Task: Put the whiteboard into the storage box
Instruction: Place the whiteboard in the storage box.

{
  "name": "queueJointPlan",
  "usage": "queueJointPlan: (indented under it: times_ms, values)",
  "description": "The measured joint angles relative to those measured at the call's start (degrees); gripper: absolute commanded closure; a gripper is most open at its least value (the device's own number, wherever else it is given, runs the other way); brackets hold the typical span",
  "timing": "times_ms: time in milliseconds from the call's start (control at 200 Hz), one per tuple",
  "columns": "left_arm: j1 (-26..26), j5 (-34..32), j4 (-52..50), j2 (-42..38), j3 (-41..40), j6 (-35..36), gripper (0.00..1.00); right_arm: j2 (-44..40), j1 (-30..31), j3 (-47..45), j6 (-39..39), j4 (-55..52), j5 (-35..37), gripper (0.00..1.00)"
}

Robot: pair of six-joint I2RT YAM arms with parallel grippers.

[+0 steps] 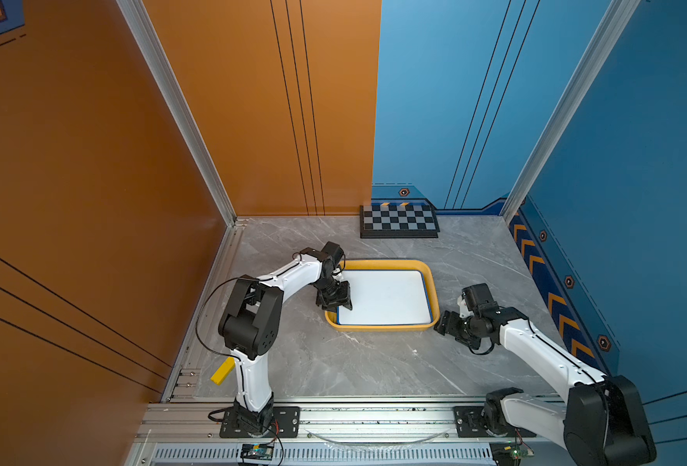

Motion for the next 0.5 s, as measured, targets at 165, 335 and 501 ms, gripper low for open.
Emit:
queueJointPlan:
  times_ms: [165,335,501]
  values:
    - [-0.44,-2.10,-1.64,1.11,1.64,-0.17,0.54,0.22,0.00,0.00,0.00,0.00,-0.02,0.19]
    - [-1.01,-5.68,-3.61,2.95,4.63,-0.17,0.54,0.66,0.00,0.00,0.00,0.02,-0.07,0.19]
    - [-1.55,-8.20,-5.51,5.07,7.63,-0.17,0.52,0.81,0.00,0.00,0.00,0.02,-0.22,0.19]
